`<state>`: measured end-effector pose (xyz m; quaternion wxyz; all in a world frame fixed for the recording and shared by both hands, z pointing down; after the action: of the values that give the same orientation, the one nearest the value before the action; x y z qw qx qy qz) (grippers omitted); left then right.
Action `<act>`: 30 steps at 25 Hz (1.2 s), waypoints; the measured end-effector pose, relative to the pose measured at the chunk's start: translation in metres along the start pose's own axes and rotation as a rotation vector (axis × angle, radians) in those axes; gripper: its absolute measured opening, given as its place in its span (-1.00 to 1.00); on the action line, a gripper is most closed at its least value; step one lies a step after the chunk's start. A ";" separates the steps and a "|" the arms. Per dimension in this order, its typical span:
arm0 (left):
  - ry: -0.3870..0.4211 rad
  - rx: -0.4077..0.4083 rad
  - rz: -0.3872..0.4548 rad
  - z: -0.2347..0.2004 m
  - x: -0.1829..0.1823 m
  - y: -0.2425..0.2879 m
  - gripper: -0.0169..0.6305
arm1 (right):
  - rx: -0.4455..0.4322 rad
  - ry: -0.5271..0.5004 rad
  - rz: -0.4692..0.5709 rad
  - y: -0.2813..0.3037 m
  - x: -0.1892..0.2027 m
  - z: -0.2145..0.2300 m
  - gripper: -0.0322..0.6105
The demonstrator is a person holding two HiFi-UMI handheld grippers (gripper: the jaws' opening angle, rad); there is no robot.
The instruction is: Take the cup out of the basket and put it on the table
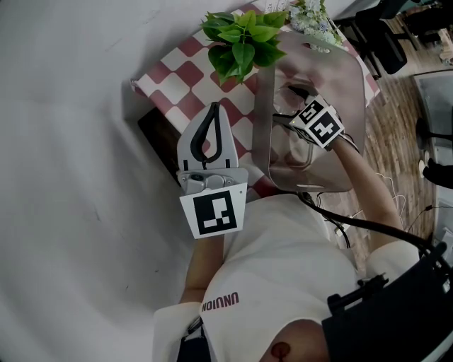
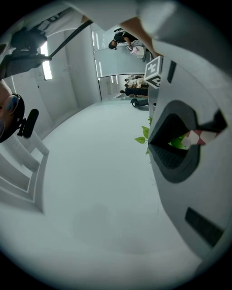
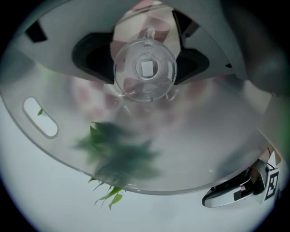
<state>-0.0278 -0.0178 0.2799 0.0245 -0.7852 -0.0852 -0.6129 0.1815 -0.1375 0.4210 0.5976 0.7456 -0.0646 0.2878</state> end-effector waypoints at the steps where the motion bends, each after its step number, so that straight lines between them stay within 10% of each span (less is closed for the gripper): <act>1: -0.001 0.001 0.001 0.000 0.000 0.000 -0.92 | 0.003 0.000 0.000 -0.001 0.000 0.001 0.37; 30: 0.010 -0.001 0.021 0.000 0.000 -0.003 -0.92 | 0.090 -0.061 0.036 -0.050 -0.016 0.003 0.37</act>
<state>-0.0286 -0.0148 0.2802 0.0311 -0.7828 -0.0765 -0.6168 0.1913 -0.1306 0.3694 0.5557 0.7789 -0.0833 0.2784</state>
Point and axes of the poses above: the fingertips, and each gripper's own axes: y forward along the fingers, z to its right, x out of its underside, the point moved 9 cm from there along -y, backward along the fingers, and after that the axes turned 8 degrees about -y, right-handed, at the moved point
